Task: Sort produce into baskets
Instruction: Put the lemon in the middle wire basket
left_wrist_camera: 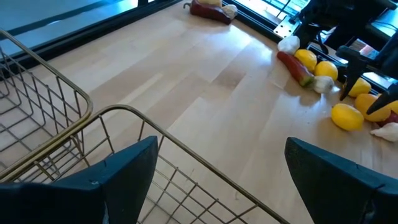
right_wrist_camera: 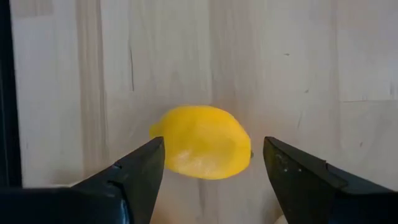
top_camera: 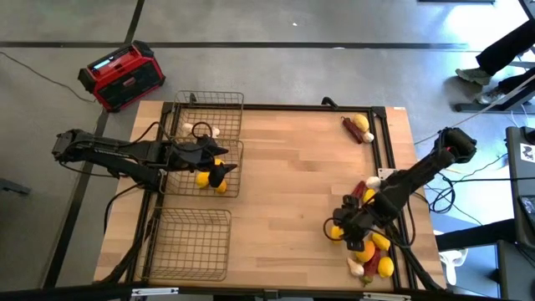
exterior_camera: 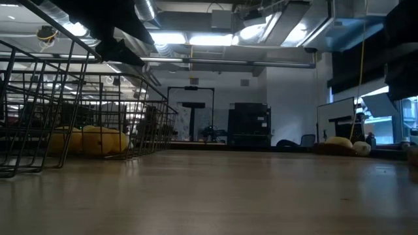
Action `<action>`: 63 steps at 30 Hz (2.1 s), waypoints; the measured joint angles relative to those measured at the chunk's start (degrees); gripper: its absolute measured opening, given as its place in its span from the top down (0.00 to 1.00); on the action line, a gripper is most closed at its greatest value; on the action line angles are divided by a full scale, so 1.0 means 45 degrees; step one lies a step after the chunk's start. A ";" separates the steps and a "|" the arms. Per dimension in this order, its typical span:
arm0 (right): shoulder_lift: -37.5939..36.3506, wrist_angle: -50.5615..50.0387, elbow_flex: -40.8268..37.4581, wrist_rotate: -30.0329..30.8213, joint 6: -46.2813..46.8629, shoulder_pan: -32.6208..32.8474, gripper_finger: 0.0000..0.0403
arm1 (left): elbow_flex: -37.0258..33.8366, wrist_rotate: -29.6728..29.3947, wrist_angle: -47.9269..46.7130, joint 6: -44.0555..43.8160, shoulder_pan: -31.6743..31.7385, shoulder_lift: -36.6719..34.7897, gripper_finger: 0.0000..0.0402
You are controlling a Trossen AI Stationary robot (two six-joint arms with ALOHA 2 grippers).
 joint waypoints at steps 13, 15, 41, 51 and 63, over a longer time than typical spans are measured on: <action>0.0000 0.0908 -0.0297 -0.0450 -0.0359 0.0028 0.33 | 0.0000 -0.0023 -0.0006 0.0122 0.0015 0.0000 0.14; 0.0000 0.1477 -0.0632 -0.0458 -0.0381 0.0028 0.33 | 0.0000 -0.0023 -0.0006 0.0122 0.0015 0.0000 0.14; 0.0029 0.2381 -0.1715 0.4551 0.2382 -0.0658 0.33 | 0.0000 -0.0017 -0.0001 0.0000 0.0015 0.0000 0.14; 0.0021 0.1915 -0.1490 0.3949 0.1182 -0.2211 0.33 | 0.0000 -0.0013 -0.0002 -0.0089 0.0005 0.0000 0.14; -0.0024 0.0819 -0.0326 0.3550 -0.5062 -0.2185 0.33 | 0.0000 -0.0013 -0.0004 -0.0062 0.0005 0.0000 0.14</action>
